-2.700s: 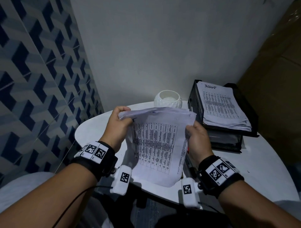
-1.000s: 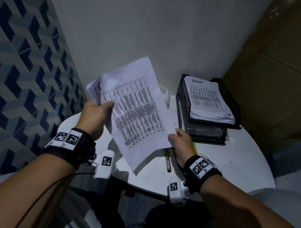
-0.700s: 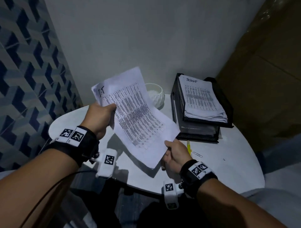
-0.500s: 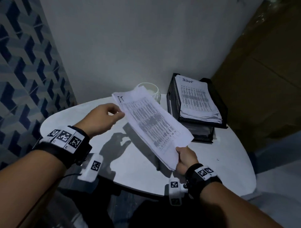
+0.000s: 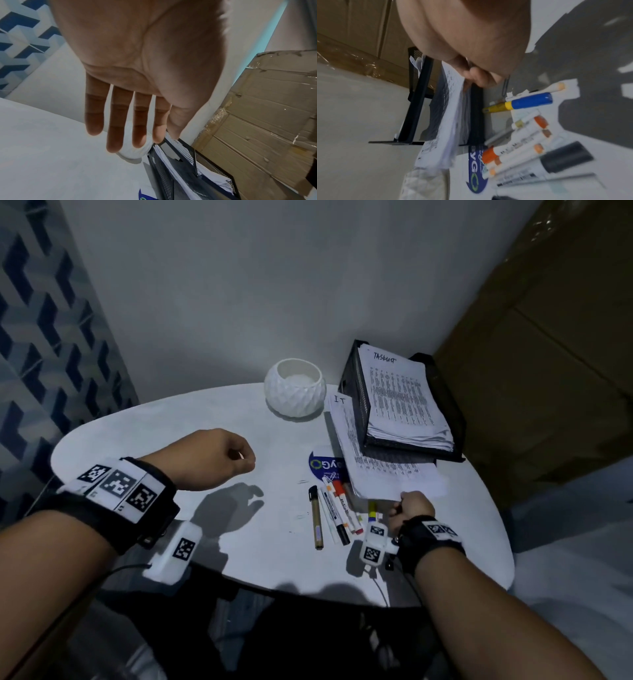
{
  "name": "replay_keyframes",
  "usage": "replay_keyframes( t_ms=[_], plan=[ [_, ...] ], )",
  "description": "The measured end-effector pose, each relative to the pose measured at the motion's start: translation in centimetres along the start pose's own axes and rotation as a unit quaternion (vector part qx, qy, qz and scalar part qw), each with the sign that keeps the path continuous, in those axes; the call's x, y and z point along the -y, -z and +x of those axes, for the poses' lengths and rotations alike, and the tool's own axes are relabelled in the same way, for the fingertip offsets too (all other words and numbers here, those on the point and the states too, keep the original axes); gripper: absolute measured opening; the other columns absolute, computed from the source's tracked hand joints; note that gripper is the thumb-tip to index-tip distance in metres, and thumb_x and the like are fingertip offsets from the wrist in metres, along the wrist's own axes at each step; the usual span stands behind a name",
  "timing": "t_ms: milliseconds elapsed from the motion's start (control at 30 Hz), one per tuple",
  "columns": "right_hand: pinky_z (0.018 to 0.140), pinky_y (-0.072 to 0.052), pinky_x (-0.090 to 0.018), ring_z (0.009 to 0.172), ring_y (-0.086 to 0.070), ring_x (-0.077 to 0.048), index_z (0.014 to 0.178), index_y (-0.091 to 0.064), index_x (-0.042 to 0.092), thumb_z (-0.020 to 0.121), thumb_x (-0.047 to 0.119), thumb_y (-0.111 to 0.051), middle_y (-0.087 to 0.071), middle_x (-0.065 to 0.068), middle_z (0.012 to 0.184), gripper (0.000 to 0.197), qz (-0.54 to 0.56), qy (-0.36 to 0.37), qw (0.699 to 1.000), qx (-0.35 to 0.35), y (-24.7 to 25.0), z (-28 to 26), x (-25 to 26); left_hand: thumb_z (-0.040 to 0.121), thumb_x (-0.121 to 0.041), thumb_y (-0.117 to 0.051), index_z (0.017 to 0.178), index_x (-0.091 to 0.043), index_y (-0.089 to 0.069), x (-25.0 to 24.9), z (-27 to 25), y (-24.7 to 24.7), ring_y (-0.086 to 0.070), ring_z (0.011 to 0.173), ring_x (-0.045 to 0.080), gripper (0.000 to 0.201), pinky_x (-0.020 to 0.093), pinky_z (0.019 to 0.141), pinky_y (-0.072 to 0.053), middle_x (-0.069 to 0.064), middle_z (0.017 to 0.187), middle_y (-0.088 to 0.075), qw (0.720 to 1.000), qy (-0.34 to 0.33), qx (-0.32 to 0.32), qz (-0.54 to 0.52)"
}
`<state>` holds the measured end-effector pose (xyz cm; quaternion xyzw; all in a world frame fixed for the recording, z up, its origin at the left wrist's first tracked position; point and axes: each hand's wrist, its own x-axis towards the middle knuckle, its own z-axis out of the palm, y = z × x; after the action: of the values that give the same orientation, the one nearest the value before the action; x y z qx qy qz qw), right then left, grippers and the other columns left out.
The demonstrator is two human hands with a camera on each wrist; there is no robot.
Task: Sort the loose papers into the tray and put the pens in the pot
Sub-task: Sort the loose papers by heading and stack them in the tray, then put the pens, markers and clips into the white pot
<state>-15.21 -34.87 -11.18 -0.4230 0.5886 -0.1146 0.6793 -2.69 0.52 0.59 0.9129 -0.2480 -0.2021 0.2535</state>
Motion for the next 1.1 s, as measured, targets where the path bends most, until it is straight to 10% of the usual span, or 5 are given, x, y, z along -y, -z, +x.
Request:
replay_keyframes(
  t_ms=[167, 400, 567, 900, 1100],
  plan=[
    [0.048, -0.029, -0.026, 0.053, -0.040, -0.019, 0.076, -0.045, 0.010, 0.102, 0.011, -0.039, -0.048, -0.005, 0.069, 0.027, 0.034, 0.001, 0.999, -0.018, -1.5, 1.7, 3.3, 0.097, -0.044, -0.061, 0.097, -0.040, -0.071, -0.2, 0.4, -0.3, -0.061, 0.085, 0.000, 0.012, 0.026, 0.077, -0.046, -0.019, 0.102, -0.070, 1.000, -0.011, 0.009, 0.026],
    [0.062, -0.050, -0.023, 0.063, -0.054, -0.014, 0.136, -0.049, 0.016, 0.108, 0.008, -0.032, -0.052, -0.005, 0.080, 0.034, 0.084, 0.083, 0.993, -0.002, -4.2, 3.5, 4.6, 0.098, -0.036, -0.060, 0.097, -0.038, -0.072, 0.4, 0.8, -0.7, -0.063, 0.081, 0.000, 0.011, 0.026, 0.079, -0.052, -0.018, 0.097, -0.071, 0.999, -0.008, -0.010, 0.040],
    [0.084, -0.057, -0.026, 0.083, -0.061, -0.013, 0.152, -0.040, 0.005, 0.109, 0.016, -0.034, -0.056, -0.009, 0.134, 0.044, 0.106, 0.075, 0.991, 0.020, -4.9, 5.8, 4.3, 0.098, -0.035, -0.061, 0.098, -0.039, -0.071, 0.7, 1.6, -0.4, -0.062, 0.080, -0.001, 0.011, 0.021, 0.073, -0.048, -0.019, 0.097, -0.070, 0.999, -0.005, -0.012, 0.042],
    [0.050, -0.032, -0.026, 0.047, -0.042, -0.014, 0.098, -0.059, 0.013, 0.099, 0.006, -0.048, -0.054, -0.005, 0.067, 0.013, -0.075, 0.079, 0.976, 0.186, -11.2, -0.4, -1.9, 0.098, -0.034, -0.061, 0.102, -0.036, -0.071, 0.6, 2.5, -0.3, -0.059, 0.079, -0.004, 0.011, 0.025, 0.075, -0.047, -0.018, 0.097, -0.072, 0.999, 0.000, -0.011, 0.042],
    [0.068, -0.060, -0.040, 0.078, -0.067, -0.022, 0.103, -0.065, 0.027, 0.089, 0.020, -0.058, -0.069, -0.003, 0.101, 0.018, -0.322, 0.327, 0.862, 0.215, -20.8, -3.5, 2.1, 0.099, -0.034, -0.059, 0.103, -0.036, -0.071, 1.6, 2.4, 0.7, -0.058, 0.079, -0.003, 0.013, 0.026, 0.074, -0.046, -0.017, 0.099, -0.072, 0.999, 0.014, -0.017, 0.041]
  ],
)
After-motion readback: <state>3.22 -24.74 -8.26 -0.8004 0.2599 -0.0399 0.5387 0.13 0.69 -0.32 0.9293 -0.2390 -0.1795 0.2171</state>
